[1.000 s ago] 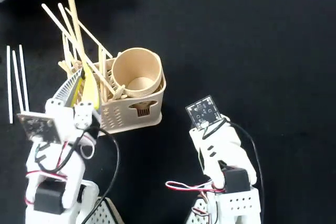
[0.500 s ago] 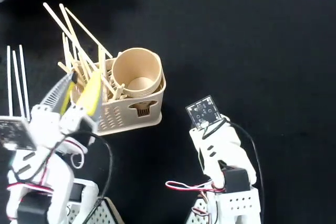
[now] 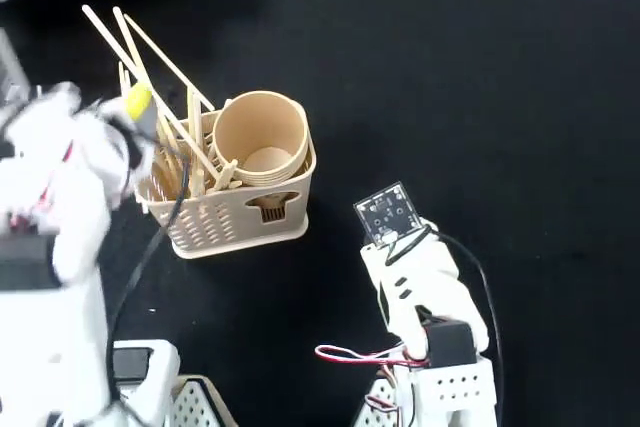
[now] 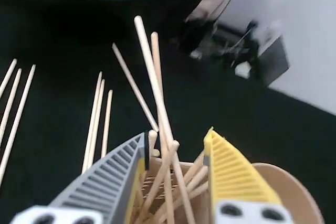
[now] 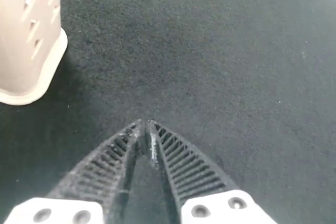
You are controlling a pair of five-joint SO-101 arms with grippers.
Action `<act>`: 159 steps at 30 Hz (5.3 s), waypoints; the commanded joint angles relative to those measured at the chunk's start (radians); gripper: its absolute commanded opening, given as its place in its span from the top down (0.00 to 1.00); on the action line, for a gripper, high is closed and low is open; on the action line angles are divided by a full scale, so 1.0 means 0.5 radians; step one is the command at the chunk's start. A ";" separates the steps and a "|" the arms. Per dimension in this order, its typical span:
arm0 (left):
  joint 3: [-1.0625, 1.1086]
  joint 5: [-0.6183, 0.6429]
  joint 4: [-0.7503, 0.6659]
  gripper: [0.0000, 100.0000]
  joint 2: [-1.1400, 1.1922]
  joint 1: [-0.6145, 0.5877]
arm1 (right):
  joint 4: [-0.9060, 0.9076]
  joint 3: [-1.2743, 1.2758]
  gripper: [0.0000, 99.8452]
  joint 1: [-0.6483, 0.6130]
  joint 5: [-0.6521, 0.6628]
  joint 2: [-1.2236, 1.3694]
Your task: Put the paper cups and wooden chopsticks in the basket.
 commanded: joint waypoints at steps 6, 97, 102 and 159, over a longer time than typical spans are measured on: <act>-0.351 -0.144 -0.046 0.81 0.549 -0.180 | 0.003 -0.008 0.99 0.018 0.018 -0.161; 0.379 -0.150 -0.982 0.97 -0.144 0.118 | 0.003 -0.008 0.99 0.021 0.018 -0.161; 0.511 -0.153 -0.991 0.93 -0.402 0.118 | 0.003 -0.008 0.99 0.021 0.018 -0.161; -1.570 -1.436 -0.098 0.76 2.992 -1.275 | 0.006 -0.008 0.99 0.018 0.018 -0.161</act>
